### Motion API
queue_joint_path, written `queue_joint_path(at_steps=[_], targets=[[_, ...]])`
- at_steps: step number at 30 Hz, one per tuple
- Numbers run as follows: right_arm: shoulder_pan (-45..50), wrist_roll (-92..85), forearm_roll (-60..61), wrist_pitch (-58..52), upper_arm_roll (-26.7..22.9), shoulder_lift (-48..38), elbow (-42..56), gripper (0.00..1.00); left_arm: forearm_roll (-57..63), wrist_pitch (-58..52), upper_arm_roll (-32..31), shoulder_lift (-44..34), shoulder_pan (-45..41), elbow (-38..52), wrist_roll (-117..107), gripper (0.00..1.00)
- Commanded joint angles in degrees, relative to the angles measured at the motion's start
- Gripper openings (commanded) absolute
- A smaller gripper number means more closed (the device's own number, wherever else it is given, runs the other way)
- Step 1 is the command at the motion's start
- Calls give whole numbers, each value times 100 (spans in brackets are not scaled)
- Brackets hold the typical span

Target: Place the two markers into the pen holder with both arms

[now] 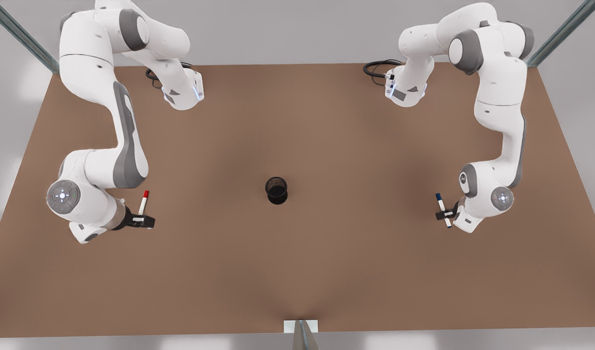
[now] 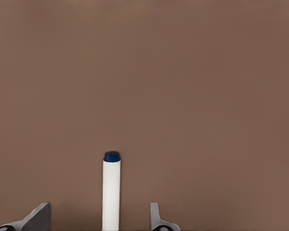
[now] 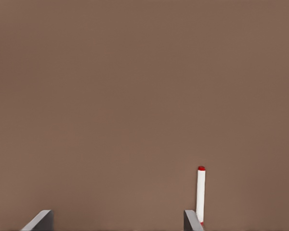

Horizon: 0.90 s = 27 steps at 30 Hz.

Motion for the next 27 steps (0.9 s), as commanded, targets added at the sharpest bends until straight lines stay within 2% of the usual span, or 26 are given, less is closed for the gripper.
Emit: queue_joint_path(at_steps=[1,2,3,4,6,7,8,13,19,21,23,25,27], targets=[[-29,131,10,857,1,-54,-427,100,147,959,0,28,-13,-3,-261,100],[-117,131,10,1120,54,-238,-962,100,147,959,0,28,-22,15,-270,100],[-530,123,10,1666,335,-397,-1623,100,147,959,0,28,-13,15,-270,99],[-645,114,1,1886,379,-345,-1843,100,147,959,0,37,-13,15,-270,96],[-838,131,-17,2185,388,-37,-1949,100,147,959,0,37,-22,15,-270,72],[-882,131,-8,2307,388,-28,-2150,100,155,959,0,63,-22,15,-270,64],[-899,123,-8,2712,388,-46,-2432,100,155,959,0,72,-22,15,-270,61],[-1198,0,-43,2967,379,253,-2485,100,155,959,0,151,-48,15,-261,52],[-1471,-211,-254,3090,379,482,-2546,100,155,959,0,151,-48,15,-279,26],[-1480,-211,-254,3099,379,490,-2590,100,155,959,0,151,-48,15,-314,21],[-1532,-273,-350,3205,379,596,-2590,100,155,837,-9,116,-83,111,-393,21],[-1559,-449,-421,3204,379,596,-2696,100,155,-77,-9,37,-180,621,-569,21],[-1568,-449,-421,3222,379,605,-2687,92,155,-675,-9,20,-311,1025,-727,21]])
